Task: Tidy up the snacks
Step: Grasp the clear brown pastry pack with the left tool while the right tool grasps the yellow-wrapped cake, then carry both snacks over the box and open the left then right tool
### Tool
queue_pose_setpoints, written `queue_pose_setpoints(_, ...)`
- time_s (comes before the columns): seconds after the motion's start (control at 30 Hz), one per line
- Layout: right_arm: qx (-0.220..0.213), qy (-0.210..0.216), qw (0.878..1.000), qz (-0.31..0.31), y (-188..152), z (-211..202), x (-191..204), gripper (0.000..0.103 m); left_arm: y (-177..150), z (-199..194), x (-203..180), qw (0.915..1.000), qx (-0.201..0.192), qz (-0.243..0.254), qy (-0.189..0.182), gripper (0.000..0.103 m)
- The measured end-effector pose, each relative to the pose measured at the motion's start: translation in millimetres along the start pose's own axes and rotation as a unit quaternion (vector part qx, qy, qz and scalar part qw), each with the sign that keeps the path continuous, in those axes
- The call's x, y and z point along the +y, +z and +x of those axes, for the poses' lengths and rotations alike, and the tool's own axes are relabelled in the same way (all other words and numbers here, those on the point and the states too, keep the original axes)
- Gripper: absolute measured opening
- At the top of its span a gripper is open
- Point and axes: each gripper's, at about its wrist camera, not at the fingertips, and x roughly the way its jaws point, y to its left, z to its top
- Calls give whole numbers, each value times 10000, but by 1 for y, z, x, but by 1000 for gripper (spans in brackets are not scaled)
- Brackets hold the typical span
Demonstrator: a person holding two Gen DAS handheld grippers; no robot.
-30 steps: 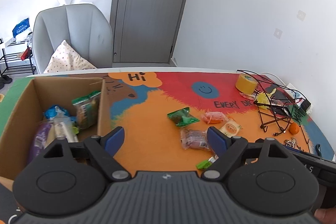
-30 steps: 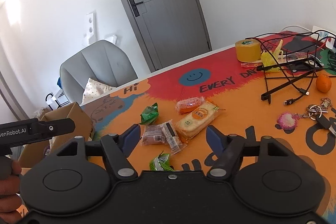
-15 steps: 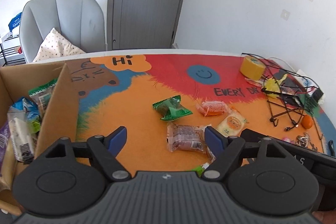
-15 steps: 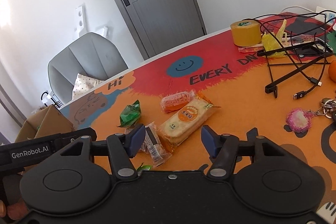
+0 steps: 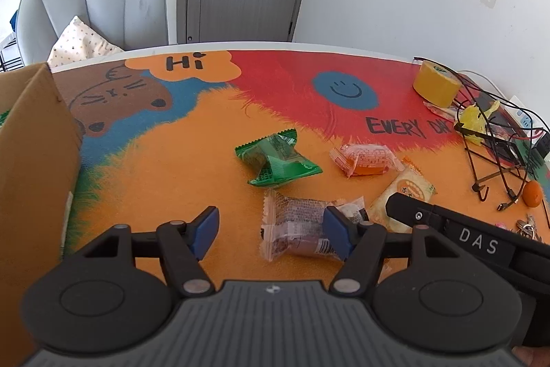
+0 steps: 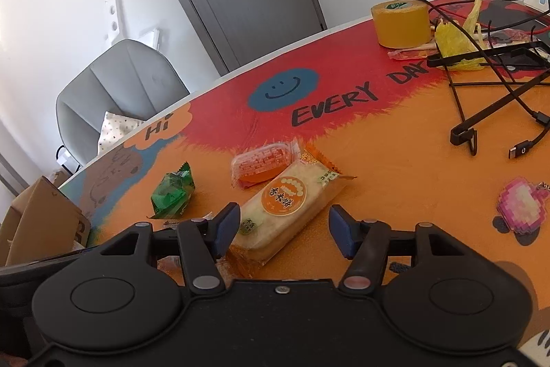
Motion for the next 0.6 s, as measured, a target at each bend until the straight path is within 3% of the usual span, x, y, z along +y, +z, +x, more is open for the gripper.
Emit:
queue_pose_setpoints(0.27, -6, -82, 9999, 123, 13, 11, -7, 59, -2, 13, -11, 9996, 186, 38, -189, 66)
queue_pose_setpoints(0.37, 6, -146, 9999, -26, 12, 14, -1, 61, -6, 13, -16, 9997, 71, 234, -63, 66)
queue_pose_setpoints(0.5, -10, -316, 9989, -347, 8, 16, 9, 61, -4, 11, -11, 9997, 69, 181, -139, 49)
queue_pose_setpoints(0.57, 10, -403, 9980, -493, 6, 14, 11, 57, -5, 10, -10, 9996, 76, 215, -187, 36)
queue_pose_setpoints(0.6, 20, -430, 9976, -535, 5, 13, 12, 52, -5, 8, -9, 9996, 89, 186, -185, 36)
